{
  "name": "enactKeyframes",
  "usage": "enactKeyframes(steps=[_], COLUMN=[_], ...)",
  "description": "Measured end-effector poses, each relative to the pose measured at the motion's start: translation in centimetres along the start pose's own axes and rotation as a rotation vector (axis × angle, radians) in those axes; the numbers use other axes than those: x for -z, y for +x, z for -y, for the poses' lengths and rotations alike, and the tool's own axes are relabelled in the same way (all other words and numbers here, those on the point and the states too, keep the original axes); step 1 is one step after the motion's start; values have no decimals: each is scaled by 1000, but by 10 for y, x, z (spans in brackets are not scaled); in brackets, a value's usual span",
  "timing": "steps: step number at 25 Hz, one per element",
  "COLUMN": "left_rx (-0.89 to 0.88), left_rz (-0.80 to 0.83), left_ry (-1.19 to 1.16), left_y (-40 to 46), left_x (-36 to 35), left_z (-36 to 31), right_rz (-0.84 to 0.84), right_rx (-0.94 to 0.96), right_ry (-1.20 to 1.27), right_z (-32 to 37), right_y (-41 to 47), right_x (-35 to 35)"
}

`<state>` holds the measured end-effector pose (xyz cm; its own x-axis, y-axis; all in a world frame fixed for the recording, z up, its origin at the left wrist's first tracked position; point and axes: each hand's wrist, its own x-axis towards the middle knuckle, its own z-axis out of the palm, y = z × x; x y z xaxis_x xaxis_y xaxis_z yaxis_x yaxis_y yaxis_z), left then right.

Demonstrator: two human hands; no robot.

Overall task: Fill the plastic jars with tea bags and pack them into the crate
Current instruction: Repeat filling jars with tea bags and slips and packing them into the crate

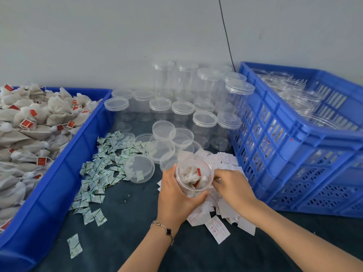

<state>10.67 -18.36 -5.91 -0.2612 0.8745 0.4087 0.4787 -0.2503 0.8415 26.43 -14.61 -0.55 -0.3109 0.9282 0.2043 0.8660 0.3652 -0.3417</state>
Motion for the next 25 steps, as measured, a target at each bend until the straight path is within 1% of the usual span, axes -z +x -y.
enactKeyframes(steps=[3, 6, 8, 11, 13, 15, 17, 19, 20, 22, 24, 25], left_rx=[-4, -3, -12, -19, -19, -17, -16, -19, -21, -25, -25, -25], left_rz=[15, 12, 12, 20, 29, 29, 27, 22, 18, 12, 9, 12], left_ry=[11, 25, 20, 25, 31, 34, 34, 27, 20, 13, 10, 5], left_y=[0, 0, 0, 0, -1, -1, 0, 0, -1, -1, -1, 0], left_x=[0, 1, 1, 3, 3, 3, 3, 2, 2, 2, 2, 2], left_z=[3, 3, 1, 0, -1, -1, 0, 0, 0, 0, 0, 0], right_rz=[-93, -215, -254, -228, -211, -215, -215, -269, -326, -439, -483, -467], right_rx=[-66, -62, -35, 9, -20, -51, -82, -65, -3, 245, 470, 529], right_ry=[128, 152, 106, -60, -92, -22, 153, 358, 426, 429, 282, 208], right_z=[5, 7, 7, 1, -6, -9, -8, 2, 10, 27, 39, 43], right_y=[8, 20, 26, 28, 26, 26, 25, 22, 20, 18, 18, 20], right_x=[7, 15, 21, 22, 23, 26, 28, 30, 31, 28, 22, 19])
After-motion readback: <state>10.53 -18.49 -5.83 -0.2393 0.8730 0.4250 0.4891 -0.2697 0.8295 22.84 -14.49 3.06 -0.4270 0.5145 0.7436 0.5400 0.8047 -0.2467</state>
